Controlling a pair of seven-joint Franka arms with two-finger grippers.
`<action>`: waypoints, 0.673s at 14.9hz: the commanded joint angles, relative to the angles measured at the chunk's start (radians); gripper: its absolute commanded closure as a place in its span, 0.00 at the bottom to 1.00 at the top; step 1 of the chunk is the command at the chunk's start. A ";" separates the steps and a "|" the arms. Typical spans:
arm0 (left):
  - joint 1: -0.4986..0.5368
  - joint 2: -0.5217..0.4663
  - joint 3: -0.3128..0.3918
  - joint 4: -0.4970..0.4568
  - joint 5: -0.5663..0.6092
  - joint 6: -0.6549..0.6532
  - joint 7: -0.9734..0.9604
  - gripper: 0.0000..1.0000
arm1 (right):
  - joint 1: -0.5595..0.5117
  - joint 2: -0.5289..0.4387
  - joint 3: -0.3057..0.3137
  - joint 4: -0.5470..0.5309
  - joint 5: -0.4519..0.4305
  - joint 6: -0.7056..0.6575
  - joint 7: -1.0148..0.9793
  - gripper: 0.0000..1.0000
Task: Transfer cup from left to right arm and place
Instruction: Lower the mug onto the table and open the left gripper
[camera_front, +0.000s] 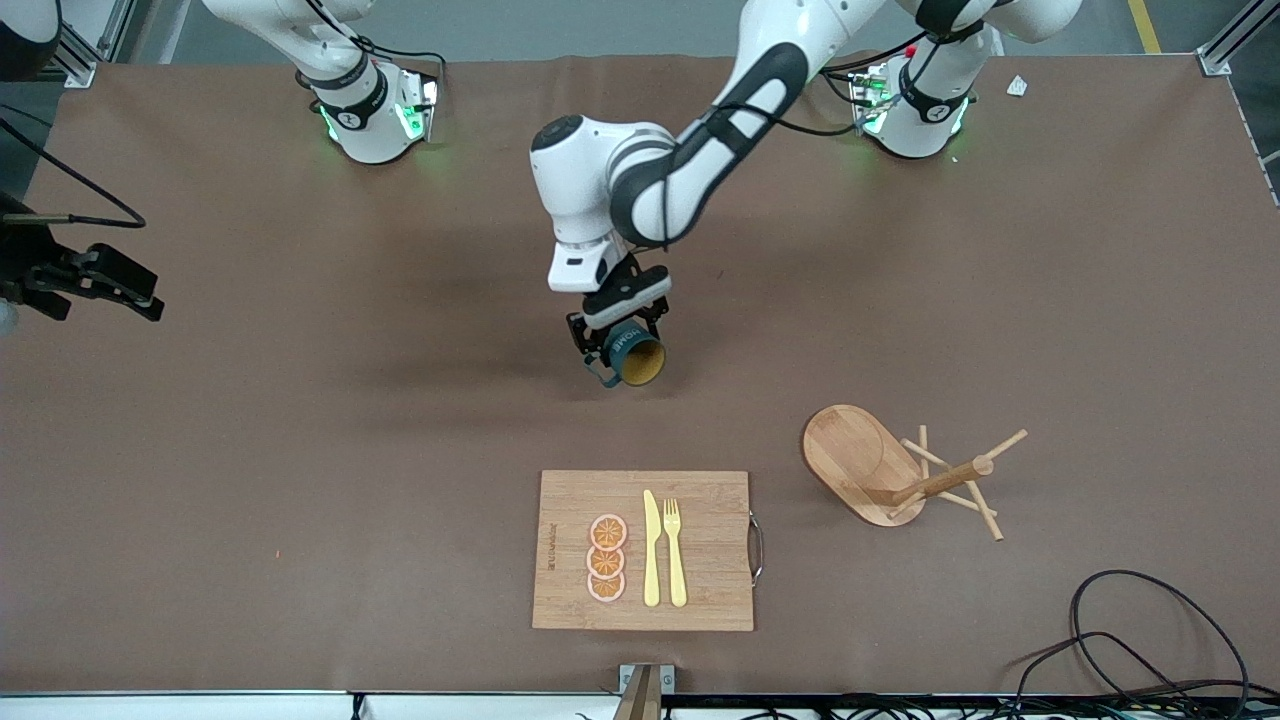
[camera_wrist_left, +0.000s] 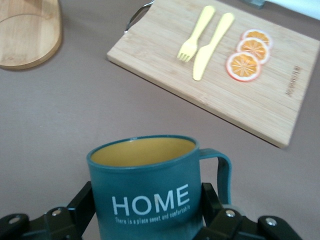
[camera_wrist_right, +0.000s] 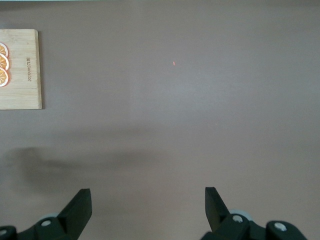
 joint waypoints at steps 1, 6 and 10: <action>-0.064 0.067 0.014 0.017 0.219 -0.007 -0.083 0.42 | 0.015 0.029 -0.006 -0.013 0.006 -0.001 0.015 0.00; -0.101 0.170 0.014 0.013 0.633 -0.038 -0.347 0.42 | 0.024 0.033 -0.008 -0.013 -0.003 -0.002 0.003 0.00; -0.124 0.219 0.012 0.010 0.770 -0.073 -0.344 0.33 | -0.001 0.158 -0.010 -0.013 0.020 -0.008 0.003 0.00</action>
